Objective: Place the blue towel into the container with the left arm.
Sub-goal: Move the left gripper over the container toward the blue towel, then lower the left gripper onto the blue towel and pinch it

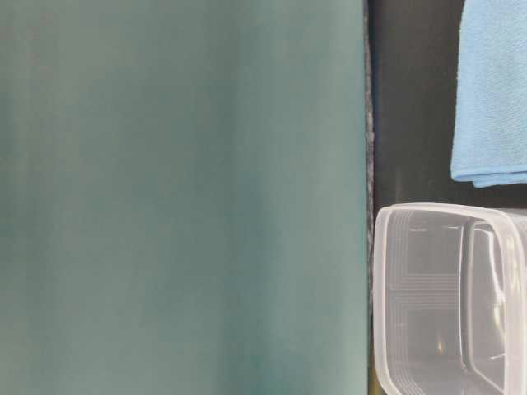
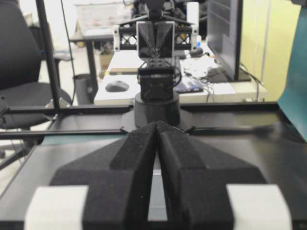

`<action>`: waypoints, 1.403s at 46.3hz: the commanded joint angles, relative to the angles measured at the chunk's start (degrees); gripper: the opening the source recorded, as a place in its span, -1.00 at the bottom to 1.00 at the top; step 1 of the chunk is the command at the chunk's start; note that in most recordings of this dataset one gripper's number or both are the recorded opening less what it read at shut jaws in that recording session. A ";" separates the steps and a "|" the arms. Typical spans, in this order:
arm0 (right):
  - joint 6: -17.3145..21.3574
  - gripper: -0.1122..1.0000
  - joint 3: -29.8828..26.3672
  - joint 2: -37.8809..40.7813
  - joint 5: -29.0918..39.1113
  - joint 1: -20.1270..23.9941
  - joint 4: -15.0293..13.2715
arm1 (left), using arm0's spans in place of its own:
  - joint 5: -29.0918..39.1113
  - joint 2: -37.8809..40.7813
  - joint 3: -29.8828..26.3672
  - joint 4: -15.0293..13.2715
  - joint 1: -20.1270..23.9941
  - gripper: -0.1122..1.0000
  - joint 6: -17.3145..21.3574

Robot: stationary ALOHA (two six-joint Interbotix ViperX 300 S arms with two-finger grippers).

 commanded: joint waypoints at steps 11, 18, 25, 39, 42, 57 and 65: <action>0.09 -0.78 -0.79 -0.44 2.11 -0.62 0.35 | 12.57 10.28 -13.80 2.29 -0.18 -0.80 -2.90; 0.09 -0.78 -0.70 -1.67 6.94 -0.62 0.26 | 22.24 17.23 -21.80 2.29 -0.09 -0.80 -2.46; 0.09 -0.78 -0.18 -3.87 10.90 -0.62 0.35 | 29.97 24.79 -30.15 2.37 0.00 -0.80 -1.76; 0.09 -0.20 -0.18 -8.00 13.27 -0.62 0.26 | 47.20 41.13 -46.93 2.37 0.70 -0.79 -1.49; 0.09 0.14 -0.18 -8.00 13.97 -0.62 0.26 | 50.80 44.65 -50.89 2.46 0.97 -0.79 -1.49; -0.09 0.53 -0.26 -8.35 13.54 -0.44 0.26 | 61.00 60.21 -65.74 2.46 2.46 0.11 2.46; -0.26 0.53 -0.35 -8.44 12.48 -0.35 0.26 | 65.30 70.05 -73.30 2.46 2.46 0.79 3.96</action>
